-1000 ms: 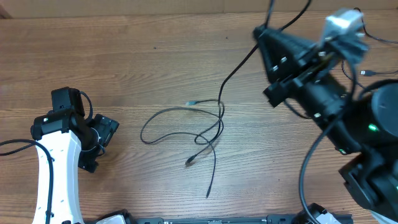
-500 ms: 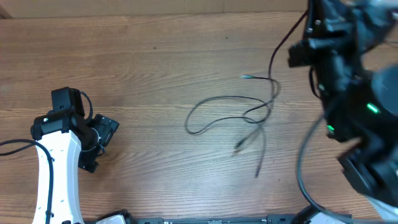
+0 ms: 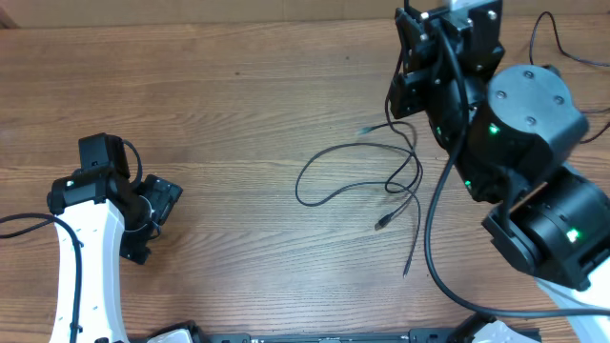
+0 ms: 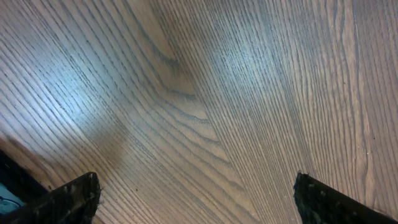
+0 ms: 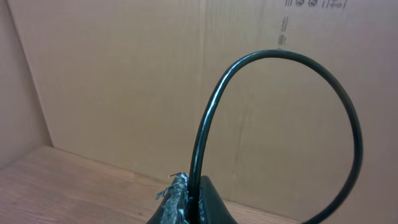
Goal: Untangle cables
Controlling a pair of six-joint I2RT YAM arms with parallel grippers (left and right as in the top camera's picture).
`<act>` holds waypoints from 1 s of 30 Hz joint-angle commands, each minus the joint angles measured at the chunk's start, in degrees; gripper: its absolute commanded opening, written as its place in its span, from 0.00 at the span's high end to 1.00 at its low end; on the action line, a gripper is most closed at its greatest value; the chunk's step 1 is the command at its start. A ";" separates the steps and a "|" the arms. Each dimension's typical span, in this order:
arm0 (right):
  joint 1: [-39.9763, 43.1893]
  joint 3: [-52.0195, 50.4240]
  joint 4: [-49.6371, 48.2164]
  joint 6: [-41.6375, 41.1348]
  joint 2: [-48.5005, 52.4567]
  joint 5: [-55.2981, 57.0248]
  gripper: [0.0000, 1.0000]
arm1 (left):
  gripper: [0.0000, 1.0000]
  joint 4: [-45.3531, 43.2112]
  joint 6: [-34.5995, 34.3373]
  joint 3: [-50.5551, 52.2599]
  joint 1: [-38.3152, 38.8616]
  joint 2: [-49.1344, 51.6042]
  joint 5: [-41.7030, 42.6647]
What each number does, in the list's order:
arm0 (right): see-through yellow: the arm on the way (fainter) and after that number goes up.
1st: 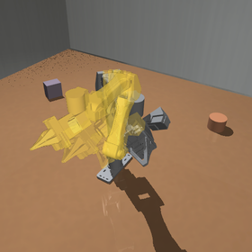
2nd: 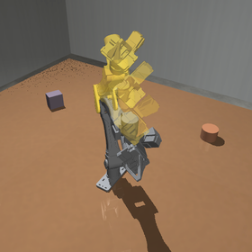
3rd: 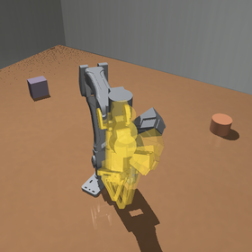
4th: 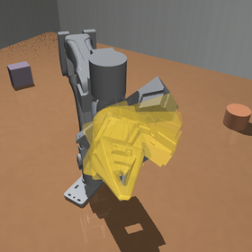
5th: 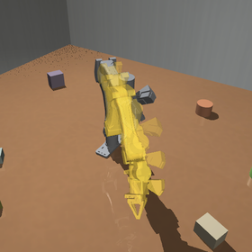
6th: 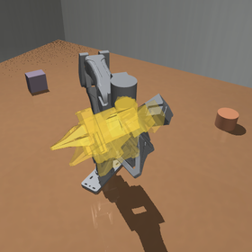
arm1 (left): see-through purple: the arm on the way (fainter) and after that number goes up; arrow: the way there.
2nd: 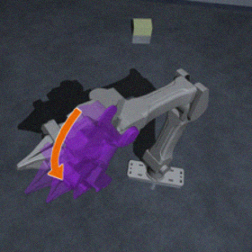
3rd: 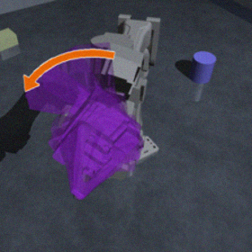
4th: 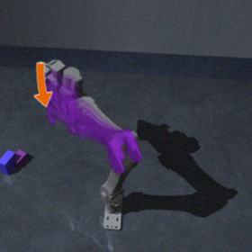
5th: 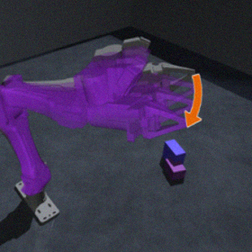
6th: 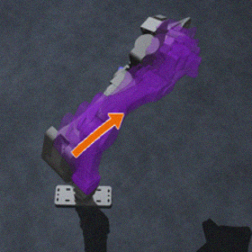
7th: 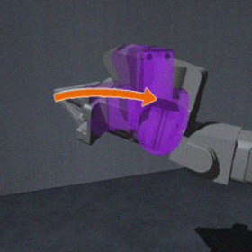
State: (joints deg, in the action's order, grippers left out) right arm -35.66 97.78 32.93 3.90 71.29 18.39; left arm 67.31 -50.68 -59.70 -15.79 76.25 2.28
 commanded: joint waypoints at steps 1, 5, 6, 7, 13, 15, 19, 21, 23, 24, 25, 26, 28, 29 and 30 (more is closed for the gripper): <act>-0.04 0.94 -0.63 0.44 -3.76 -0.50 0.96 | 0.00 -0.11 -0.59 -0.07 0.04 -0.61 -0.79; -0.04 0.94 -0.66 -2.64 -7.39 -0.55 0.96 | 0.00 -6.91 -1.84 -0.07 0.04 -0.61 -0.81; -0.07 0.94 -0.66 -2.84 -8.52 -0.59 0.96 | 0.02 -8.37 -1.81 -0.07 0.04 -0.61 -0.81; -0.07 0.94 -0.66 -2.86 -9.62 -0.59 0.96 | 0.13 -8.76 -1.86 -0.07 0.07 -0.61 -0.70; -0.07 0.94 1.55 -7.34 -13.66 -2.67 0.96 | 0.00 -5.99 -1.70 -0.04 0.09 -0.61 9.29; -0.07 0.94 3.06 -7.34 -14.25 -4.02 0.96 | 0.00 -6.40 1.25 -0.02 0.55 -0.61 17.84; -0.07 0.92 6.14 -7.37 -14.49 -4.17 0.96 | 0.01 -10.71 17.18 -0.02 4.70 -0.61 35.91; -0.07 0.92 6.40 -8.61 -14.45 -4.17 0.96 | 0.00 -12.81 26.21 -0.02 8.24 -0.61 43.06; -0.07 0.92 6.82 -9.92 -14.45 -4.42 0.96 | 0.00 -13.99 31.78 -0.02 12.83 -0.61 46.23; -0.07 0.92 6.93 -9.92 -14.45 -4.42 0.96 | 0.00 -14.36 31.87 -0.02 14.67 -0.61 45.97; -0.07 0.92 7.10 -9.92 -14.45 -4.42 0.96 | 0.00 -15.37 31.78 0.00 17.42 -0.61 45.55; -0.07 0.92 7.26 -9.92 -14.45 -4.39 0.96 | 0.01 -16.37 31.58 0.00 19.37 -0.61 45.57; -0.07 0.92 7.58 -9.90 -14.45 -4.39 0.96 | 0.00 -18.53 28.94 0.00 23.69 -0.61 45.13; -0.07 0.92 7.96 -9.92 -14.45 -4.39 0.96 | 0.00 -19.98 25.77 0.00 26.32 -0.57 44.02; -0.07 0.92 8.24 -9.92 -14.45 -4.39 0.96 | 0.00 -20.90 22.69 0.00 28.20 -0.50 42.38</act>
State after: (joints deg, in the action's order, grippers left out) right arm -35.66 97.95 40.95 -5.19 57.43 14.26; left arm 48.16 -25.04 -59.53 7.31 76.25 43.64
